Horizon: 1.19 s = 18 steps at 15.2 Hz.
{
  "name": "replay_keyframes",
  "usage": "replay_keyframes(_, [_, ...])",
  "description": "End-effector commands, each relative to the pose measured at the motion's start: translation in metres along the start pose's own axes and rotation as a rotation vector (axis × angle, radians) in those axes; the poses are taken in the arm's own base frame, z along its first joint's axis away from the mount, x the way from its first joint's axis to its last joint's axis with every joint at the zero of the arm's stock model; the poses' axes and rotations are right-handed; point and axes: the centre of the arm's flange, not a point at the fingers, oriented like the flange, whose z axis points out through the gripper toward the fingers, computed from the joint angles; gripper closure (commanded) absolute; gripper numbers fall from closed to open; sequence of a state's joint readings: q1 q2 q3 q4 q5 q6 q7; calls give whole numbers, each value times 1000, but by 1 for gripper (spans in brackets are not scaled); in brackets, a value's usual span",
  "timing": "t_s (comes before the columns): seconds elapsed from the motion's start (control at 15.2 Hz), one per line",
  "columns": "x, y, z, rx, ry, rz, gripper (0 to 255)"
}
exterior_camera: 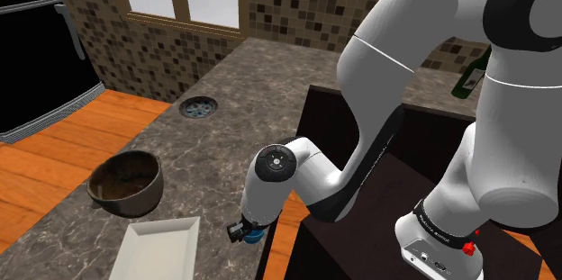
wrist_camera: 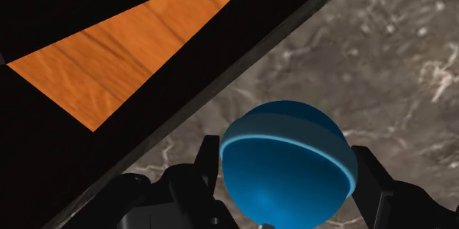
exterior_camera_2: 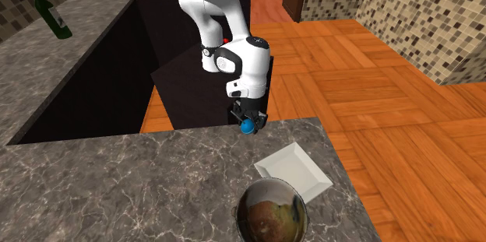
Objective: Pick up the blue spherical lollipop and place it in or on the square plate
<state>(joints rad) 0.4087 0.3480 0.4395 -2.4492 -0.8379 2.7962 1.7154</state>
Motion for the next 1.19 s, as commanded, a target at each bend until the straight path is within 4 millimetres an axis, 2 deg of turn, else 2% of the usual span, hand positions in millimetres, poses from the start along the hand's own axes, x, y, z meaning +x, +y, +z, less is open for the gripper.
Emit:
replay_keyframes(0.0, [0,0,0,0,0,0,255])
replay_keyframes(0.53, [0,0,0,0,0,0,255])
replay_keyframes(1.12, [8,-2,-47,0,0,0,255])
